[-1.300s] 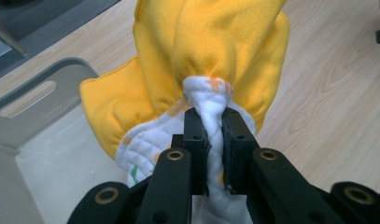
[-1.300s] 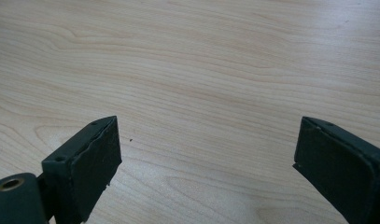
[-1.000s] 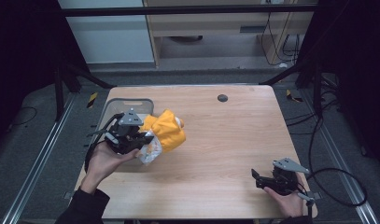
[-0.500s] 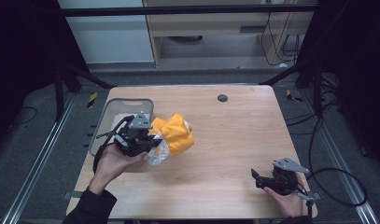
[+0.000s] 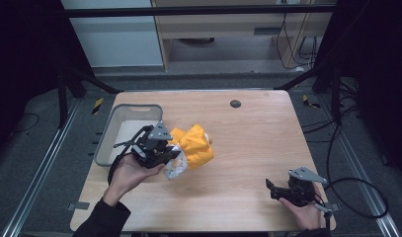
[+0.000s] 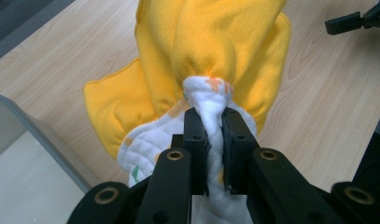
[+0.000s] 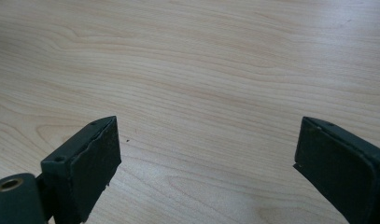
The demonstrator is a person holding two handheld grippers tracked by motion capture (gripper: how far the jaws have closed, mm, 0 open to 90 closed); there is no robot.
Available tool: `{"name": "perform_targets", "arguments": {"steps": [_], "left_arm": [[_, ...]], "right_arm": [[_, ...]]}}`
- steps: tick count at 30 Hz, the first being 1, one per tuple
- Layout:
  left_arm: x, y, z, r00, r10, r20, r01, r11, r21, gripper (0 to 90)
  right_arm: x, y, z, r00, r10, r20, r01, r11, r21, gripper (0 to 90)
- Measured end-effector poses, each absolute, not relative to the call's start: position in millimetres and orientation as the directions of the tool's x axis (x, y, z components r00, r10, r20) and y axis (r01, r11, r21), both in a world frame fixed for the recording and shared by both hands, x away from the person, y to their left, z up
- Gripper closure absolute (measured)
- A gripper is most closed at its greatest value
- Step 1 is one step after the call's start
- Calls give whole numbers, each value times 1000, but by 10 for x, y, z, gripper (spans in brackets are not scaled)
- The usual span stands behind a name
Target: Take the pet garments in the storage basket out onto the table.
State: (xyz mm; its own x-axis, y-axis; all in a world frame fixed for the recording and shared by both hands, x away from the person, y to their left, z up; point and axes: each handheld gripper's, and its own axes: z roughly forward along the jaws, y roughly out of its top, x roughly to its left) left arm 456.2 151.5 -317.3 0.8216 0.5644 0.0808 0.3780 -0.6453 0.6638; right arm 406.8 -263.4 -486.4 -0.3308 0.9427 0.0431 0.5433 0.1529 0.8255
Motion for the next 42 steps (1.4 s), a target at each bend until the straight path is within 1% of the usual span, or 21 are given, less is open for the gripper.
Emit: {"name": "perform_targets", "arguments": {"steps": [15, 42], "left_arm": [[4589, 1361, -3413, 849, 525, 56, 380, -681, 626, 819], [4596, 1099, -3778, 877, 480, 33, 369, -715, 594, 818]], "right_arm": [[4065, -2636, -4859, -330, 943, 52, 548, 146, 824, 70], [4062, -2637, -4860, -328, 943, 53, 551, 145, 822, 69]]}}
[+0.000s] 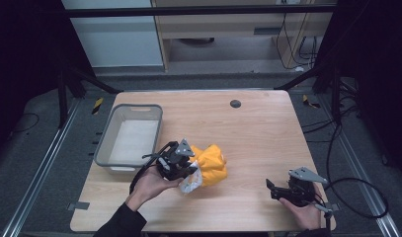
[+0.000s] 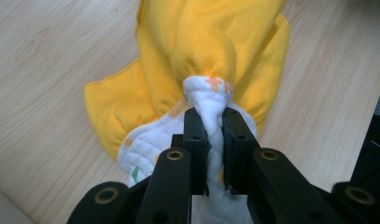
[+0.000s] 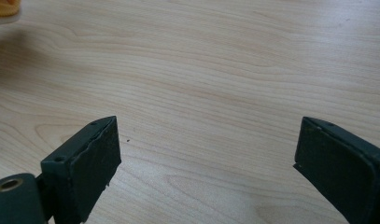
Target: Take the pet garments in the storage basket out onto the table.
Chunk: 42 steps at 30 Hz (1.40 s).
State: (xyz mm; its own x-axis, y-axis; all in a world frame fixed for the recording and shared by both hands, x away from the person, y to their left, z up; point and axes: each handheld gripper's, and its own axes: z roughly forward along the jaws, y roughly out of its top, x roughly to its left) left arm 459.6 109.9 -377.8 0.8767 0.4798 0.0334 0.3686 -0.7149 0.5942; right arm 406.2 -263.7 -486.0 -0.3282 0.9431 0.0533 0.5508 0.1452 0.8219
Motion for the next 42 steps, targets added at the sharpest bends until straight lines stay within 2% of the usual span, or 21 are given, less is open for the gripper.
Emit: {"name": "perform_targets", "arguments": {"steps": [29, 42], "left_arm": [[4600, 931, -4080, 895, 445, 23, 358, -750, 556, 804], [4593, 892, -4172, 900, 435, 20, 358, -764, 537, 760]], "right_arm": [[4068, -2640, -4869, -332, 942, 46, 549, 154, 821, 68], [4071, -2640, -4873, -334, 941, 43, 550, 158, 820, 67]]}}
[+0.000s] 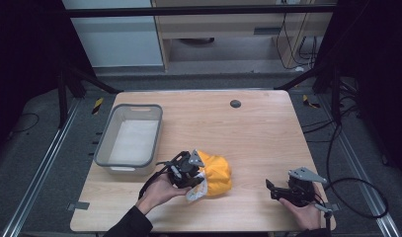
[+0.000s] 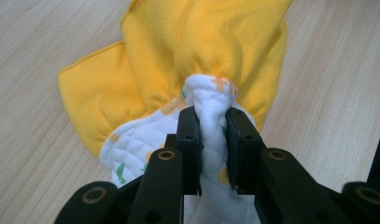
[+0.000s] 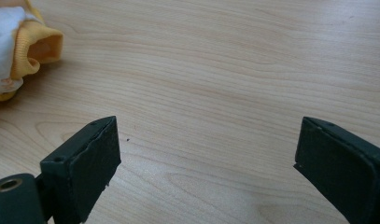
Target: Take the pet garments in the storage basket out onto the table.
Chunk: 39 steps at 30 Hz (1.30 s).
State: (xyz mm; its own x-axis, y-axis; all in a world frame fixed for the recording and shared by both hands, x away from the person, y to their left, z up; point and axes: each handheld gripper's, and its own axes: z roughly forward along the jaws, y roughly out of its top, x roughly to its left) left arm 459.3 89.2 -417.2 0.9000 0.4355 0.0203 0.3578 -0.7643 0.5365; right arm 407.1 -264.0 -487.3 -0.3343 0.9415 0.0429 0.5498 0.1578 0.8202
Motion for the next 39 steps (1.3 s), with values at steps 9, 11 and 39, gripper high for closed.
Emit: {"name": "perform_targets", "arguments": {"steps": [9, 11, 39], "left_arm": [[4613, 905, -4233, 896, 445, 5, 378, -768, 518, 695], [4616, 909, -4233, 894, 448, 6, 381, -768, 516, 678], [4511, 1272, -4058, 840, 542, 2, 403, -627, 667, 306]], "right_arm": [[4070, -2635, -4873, -335, 941, 43, 550, 158, 820, 67], [4070, -2637, -4873, -334, 941, 44, 550, 157, 820, 67], [4071, -2644, -4876, -333, 942, 44, 552, 157, 819, 60]]}}
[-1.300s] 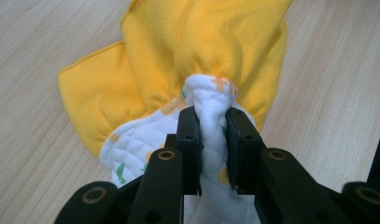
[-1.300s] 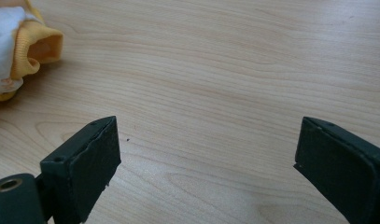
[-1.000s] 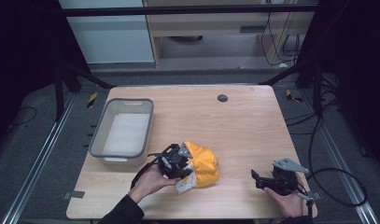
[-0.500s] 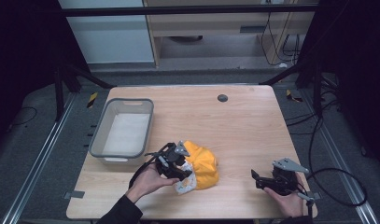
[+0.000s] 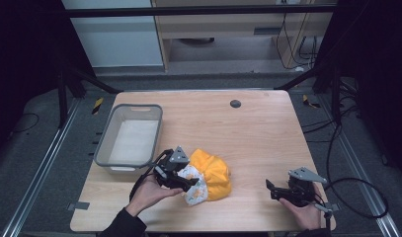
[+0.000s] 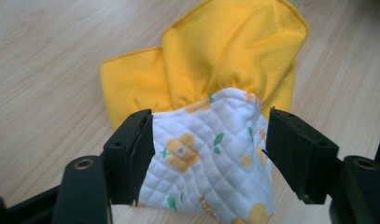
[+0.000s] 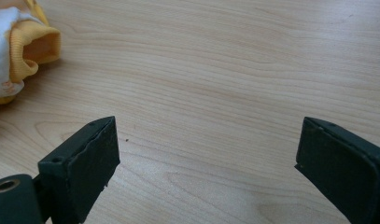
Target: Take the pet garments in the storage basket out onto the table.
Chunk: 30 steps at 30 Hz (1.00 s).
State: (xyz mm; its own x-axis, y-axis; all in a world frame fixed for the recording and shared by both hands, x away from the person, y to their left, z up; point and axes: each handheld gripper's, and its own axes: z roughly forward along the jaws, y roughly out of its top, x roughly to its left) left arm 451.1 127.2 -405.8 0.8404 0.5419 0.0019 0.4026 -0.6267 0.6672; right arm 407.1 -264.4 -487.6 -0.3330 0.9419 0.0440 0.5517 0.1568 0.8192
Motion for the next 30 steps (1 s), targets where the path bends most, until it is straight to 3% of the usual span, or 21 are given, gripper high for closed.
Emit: {"name": "perform_targets", "arguments": {"steps": [13, 30], "left_arm": [[4393, 1627, -4049, 760, 650, 21, 418, -513, 749, 213], [4261, 1955, -4165, 666, 746, 22, 440, -417, 796, 195]], "right_arm": [[4066, -2643, -4874, -334, 941, 44, 550, 157, 820, 56], [4062, -2638, -4875, -334, 942, 41, 549, 159, 820, 51]]}}
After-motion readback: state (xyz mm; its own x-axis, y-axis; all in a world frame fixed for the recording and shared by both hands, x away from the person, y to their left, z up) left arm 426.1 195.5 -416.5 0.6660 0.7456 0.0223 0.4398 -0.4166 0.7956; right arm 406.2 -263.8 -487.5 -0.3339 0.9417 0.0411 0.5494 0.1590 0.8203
